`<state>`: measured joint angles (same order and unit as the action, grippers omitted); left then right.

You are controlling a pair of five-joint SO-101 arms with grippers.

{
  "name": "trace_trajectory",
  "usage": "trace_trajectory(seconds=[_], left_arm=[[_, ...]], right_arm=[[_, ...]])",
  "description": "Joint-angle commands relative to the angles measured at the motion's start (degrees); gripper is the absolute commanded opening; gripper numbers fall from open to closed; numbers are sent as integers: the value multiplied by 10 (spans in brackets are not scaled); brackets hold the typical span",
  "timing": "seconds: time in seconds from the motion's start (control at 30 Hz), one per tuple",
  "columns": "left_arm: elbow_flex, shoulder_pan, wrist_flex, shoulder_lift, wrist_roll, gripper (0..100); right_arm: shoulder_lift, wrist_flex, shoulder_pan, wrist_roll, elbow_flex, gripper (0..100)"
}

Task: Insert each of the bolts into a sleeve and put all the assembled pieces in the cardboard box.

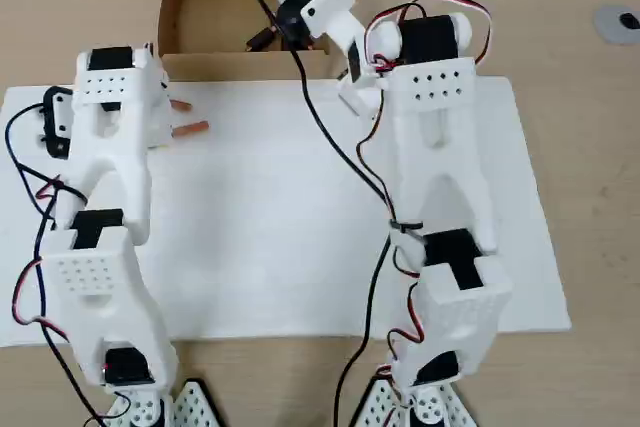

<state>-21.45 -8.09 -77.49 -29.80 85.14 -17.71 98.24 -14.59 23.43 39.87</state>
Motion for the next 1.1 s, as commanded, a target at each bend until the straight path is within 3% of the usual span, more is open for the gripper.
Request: trace_trajectory(seconds=[0.0,0.2,0.53,0.8,1.07], left_arm=[[-24,-8,4,28,-1,84],[-8,-8,4,28,2,188],[9,-11,4,7,-1,189],[-28,-52,4,-43,-2,189],[-67,-29,0,-74,-34,188]], right_arm=[[15,-11,-11,-7,0,12],[15,-11,-11,-7,0,12],[15,-11,-10,-5,0,12],[15,-11,-8,-3,0,12],[15,-16,-8,-3,1,12]])
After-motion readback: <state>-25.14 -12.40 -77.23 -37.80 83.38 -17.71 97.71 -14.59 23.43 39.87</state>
